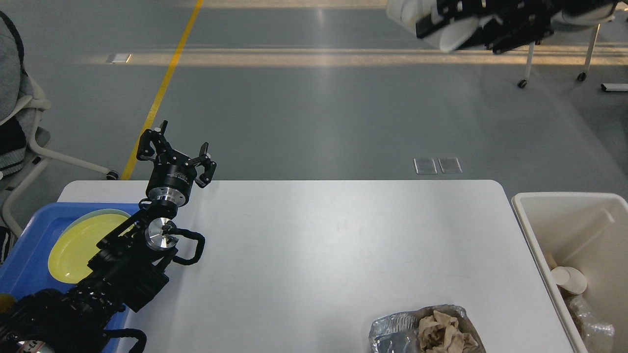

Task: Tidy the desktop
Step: 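Lift the second paper cup high toward the white bin, then release the paper cup into the white bin with the right gripper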

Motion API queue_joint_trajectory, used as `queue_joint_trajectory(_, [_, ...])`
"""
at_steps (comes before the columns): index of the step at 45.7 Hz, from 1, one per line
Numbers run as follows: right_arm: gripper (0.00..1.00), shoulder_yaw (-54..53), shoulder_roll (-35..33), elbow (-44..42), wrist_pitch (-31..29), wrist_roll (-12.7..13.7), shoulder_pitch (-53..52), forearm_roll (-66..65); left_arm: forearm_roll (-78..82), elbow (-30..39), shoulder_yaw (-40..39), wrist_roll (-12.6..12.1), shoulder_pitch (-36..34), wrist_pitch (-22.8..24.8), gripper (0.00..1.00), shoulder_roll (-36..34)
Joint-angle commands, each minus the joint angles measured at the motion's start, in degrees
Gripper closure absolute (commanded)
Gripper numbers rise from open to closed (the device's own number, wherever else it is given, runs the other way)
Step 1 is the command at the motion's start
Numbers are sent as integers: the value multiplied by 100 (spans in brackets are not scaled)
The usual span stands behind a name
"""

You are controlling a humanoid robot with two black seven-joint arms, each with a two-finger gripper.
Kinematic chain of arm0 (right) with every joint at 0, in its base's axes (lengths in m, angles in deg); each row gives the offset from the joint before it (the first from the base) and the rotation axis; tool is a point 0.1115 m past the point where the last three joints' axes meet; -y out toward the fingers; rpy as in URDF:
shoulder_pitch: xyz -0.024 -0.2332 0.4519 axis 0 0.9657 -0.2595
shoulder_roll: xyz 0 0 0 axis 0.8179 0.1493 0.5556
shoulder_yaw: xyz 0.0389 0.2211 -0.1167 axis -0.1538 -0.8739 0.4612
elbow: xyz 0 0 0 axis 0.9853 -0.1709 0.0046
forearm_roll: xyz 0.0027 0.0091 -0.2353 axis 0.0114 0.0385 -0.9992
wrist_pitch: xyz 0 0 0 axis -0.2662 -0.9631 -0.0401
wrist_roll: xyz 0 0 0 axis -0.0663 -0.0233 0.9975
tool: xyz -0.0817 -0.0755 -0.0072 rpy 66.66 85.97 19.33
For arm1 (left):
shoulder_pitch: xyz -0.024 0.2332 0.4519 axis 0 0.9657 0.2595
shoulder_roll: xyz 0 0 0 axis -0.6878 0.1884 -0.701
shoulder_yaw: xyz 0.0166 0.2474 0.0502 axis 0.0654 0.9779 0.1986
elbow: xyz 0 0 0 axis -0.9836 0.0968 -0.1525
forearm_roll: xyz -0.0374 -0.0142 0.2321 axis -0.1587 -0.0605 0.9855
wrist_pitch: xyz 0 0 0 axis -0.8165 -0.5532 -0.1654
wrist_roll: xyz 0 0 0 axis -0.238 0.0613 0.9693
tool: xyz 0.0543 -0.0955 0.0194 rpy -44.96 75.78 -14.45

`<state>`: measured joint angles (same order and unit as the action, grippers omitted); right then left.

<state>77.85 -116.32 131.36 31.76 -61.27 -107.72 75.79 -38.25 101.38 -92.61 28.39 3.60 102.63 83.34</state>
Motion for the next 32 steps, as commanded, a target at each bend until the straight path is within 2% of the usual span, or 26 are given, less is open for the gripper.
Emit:
queue_joint_trajectory(1, [50, -10, -36, -53, -3, 37, -157, 16, 0, 0, 0, 0, 5, -1, 0, 0])
queue_joint_trajectory(6, [50, 297, -1, -141, -3, 46, 62, -80, 0, 0, 0, 0, -3, -1, 0, 0])
queue_joint_trajectory(13, [51, 807, 25, -369, -3, 46, 896, -440, 0, 0, 0, 0, -3, -1, 0, 0])
queue_joint_trajectory(24, [50, 939, 34, -1819, 30, 46, 3146, -1161, 0, 0, 0, 0, -3, -1, 0, 8])
queue_joint_trajectory(32, [46, 957, 43, -2883, 1083, 37, 4912, -1478, 0, 0, 0, 0, -3, -1, 0, 0])
